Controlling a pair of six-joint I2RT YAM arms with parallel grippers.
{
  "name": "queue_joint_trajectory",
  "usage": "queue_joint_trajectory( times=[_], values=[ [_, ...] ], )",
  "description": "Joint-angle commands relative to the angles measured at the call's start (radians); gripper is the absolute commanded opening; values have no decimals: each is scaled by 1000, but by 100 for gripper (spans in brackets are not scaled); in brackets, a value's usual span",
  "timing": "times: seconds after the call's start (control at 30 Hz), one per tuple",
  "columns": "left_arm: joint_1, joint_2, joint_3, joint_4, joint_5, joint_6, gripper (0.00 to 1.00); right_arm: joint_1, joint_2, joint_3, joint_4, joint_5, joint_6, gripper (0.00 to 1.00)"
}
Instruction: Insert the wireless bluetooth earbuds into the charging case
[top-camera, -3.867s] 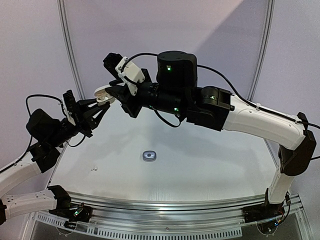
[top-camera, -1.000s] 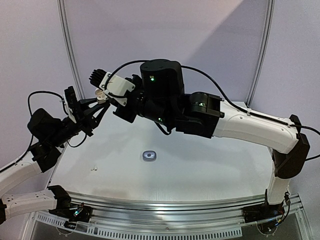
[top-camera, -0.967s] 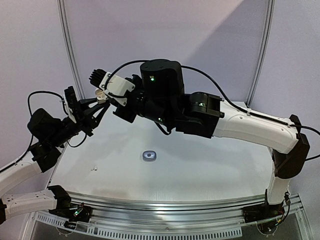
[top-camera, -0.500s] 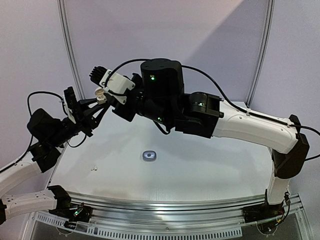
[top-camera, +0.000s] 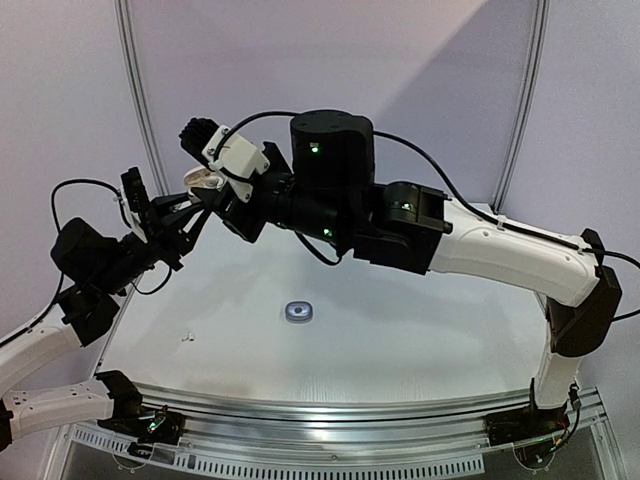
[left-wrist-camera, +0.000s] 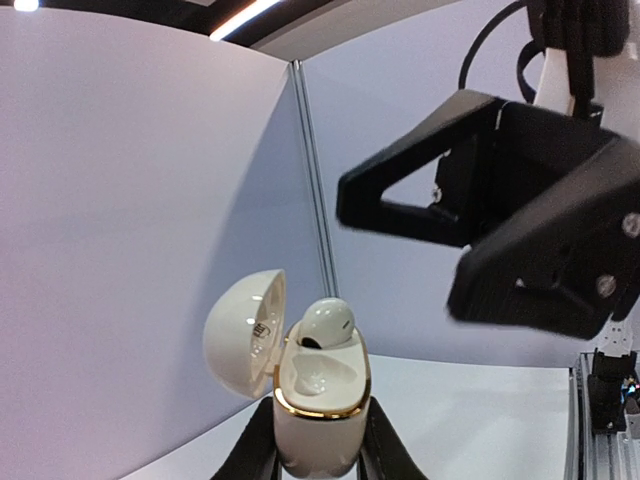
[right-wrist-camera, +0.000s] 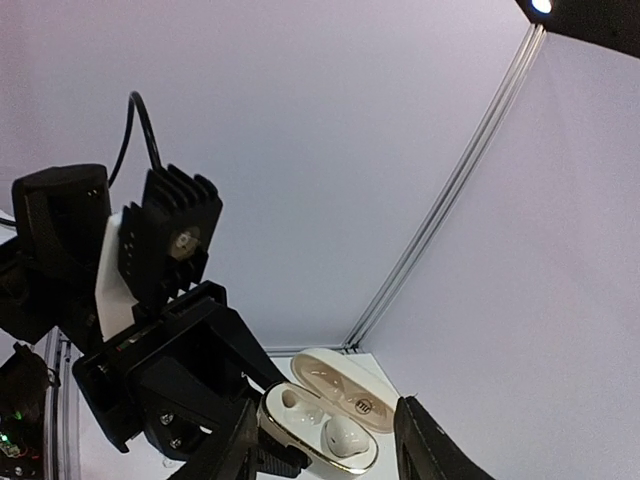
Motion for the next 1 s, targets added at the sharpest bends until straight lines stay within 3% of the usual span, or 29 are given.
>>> queue_joint_trajectory(
  times=[0.0,0.13,0.23,0.33,0.47,0.6,0.87,0.97],
  values=[
    [5,-13,23,-6,-65,-33,0,-5,-121,-73,171,-69,69,49],
    [9,-21,34,-50,-130,-30,0,-5,-208,-159,280,-41,145,58],
    [12,-26,64,-107,-172,-11,0,-12,-255,-173,265,37,189,64],
    [20,-22,116,-194,-207,8,0,-62,-269,-154,178,106,268,69],
    [50,-17,172,-285,-254,64,0,-195,-264,-122,-8,108,574,70],
    [105,-30,213,-389,-283,72,0,-253,-225,-113,-162,116,706,71],
    [221,-96,237,-541,-274,43,0,-286,-57,-18,-303,-65,765,79],
    [247,-115,235,-547,-216,18,0,-287,-29,-43,-231,-209,755,79]
  ],
)
